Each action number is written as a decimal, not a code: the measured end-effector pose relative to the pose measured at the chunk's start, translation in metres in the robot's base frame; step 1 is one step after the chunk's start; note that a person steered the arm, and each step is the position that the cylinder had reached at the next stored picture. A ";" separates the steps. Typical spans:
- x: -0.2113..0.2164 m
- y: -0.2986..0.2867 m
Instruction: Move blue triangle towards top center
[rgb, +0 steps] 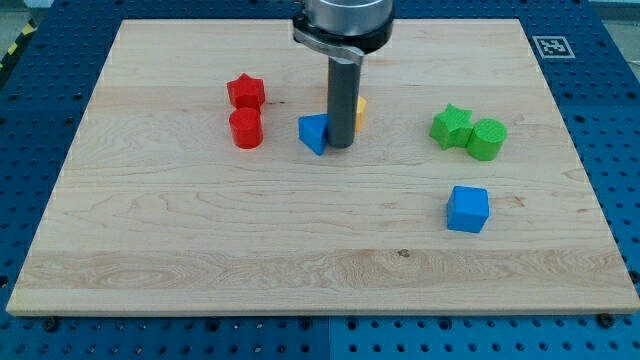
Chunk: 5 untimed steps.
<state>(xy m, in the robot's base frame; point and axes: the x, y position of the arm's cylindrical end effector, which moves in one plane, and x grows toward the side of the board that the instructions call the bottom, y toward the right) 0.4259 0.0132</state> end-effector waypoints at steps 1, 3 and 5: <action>0.008 0.000; 0.010 -0.035; 0.026 -0.049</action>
<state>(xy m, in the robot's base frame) 0.4522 -0.0359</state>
